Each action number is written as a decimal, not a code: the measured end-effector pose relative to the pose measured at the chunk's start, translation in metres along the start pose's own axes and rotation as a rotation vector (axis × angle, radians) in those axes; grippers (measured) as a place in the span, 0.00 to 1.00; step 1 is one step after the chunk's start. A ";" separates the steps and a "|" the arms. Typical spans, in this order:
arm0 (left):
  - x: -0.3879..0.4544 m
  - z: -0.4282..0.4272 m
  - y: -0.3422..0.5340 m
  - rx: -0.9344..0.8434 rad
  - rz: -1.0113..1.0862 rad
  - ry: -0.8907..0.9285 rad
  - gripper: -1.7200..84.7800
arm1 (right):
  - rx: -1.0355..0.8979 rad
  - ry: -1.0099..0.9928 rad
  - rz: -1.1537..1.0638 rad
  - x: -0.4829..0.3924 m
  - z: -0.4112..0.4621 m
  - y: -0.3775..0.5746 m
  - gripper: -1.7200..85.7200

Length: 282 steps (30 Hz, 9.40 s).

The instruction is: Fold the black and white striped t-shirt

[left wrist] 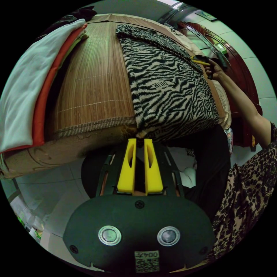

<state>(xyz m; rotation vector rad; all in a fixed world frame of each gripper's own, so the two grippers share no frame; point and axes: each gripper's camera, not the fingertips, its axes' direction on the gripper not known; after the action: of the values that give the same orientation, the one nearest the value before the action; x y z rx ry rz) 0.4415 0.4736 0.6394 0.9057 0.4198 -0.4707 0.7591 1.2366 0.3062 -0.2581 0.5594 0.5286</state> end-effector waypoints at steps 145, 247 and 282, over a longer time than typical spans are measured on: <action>-0.173 -0.124 -0.001 0.570 -0.108 0.577 0.04 | 0.311 -0.641 -0.083 0.268 -0.017 0.372 0.02; 0.127 -0.027 -0.058 0.355 0.197 -0.348 0.19 | 0.232 0.086 -0.308 0.087 -0.082 0.322 0.21; 0.078 -0.023 -0.056 0.240 0.353 -0.234 0.04 | 0.007 -0.089 -0.262 0.152 -0.041 0.328 0.02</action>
<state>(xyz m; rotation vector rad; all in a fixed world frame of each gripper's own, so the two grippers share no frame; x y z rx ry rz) 0.4714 0.4470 0.5490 1.1168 -0.0143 -0.3002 0.6738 1.5568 0.1564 -0.2944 0.4329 0.2829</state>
